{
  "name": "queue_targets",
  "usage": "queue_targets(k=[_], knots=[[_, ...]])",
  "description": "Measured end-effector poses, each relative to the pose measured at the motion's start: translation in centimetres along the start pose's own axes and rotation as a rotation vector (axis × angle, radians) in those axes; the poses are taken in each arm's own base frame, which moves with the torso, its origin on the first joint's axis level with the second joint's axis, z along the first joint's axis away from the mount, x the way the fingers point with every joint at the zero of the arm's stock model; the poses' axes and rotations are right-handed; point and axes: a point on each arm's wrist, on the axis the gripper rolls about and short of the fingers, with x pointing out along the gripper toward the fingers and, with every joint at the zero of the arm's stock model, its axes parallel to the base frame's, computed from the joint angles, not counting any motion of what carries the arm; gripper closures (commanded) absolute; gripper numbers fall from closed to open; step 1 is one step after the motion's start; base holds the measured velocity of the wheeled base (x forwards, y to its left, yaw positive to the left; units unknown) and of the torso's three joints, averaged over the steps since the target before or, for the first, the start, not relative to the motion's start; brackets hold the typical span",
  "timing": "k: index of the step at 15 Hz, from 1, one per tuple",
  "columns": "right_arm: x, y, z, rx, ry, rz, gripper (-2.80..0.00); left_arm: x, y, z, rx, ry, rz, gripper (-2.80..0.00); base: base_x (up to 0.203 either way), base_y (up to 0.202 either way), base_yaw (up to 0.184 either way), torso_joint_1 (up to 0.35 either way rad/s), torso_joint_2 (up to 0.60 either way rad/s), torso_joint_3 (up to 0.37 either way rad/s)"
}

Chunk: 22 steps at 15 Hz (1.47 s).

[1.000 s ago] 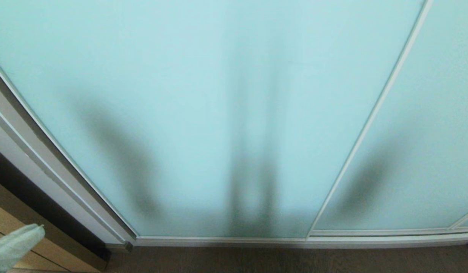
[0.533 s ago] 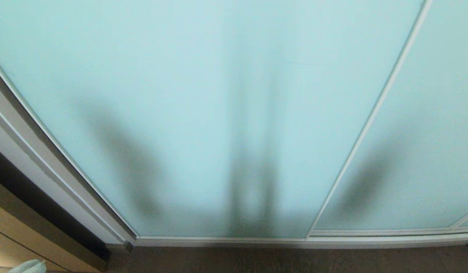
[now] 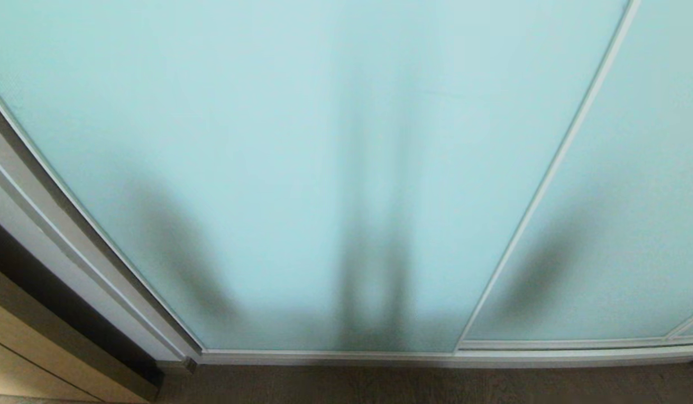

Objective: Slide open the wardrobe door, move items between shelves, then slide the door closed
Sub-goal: Open the door

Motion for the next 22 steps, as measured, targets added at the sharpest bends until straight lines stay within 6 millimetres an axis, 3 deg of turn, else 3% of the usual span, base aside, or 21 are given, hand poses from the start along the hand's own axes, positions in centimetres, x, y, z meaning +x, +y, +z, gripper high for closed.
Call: queue_targets(k=[3,9,14,22], knots=[[0.0,0.0,0.0,0.000,0.000,0.000,0.00,-0.2,0.0,-0.7,-0.032,-0.010,0.057,0.00,0.000,0.000,0.000,0.000,0.00,0.000],[0.0,0.0,0.0,0.001,0.000,0.000,0.00,0.3,-0.5,-4.2,-0.017,-0.046,0.055,0.00,0.000,0.000,0.000,0.000,0.00,0.000],[0.0,0.0,0.0,0.001,0.000,0.000,0.00,-0.8,-0.8,-6.6,-0.040,-0.081,0.064,0.00,0.000,0.000,0.000,0.000,0.00,0.000],[0.0,0.0,0.0,0.001,0.000,0.000,0.00,-1.2,-0.8,-6.9,-0.025,-0.115,0.061,0.00,0.000,0.000,0.000,0.000,0.00,0.000]])
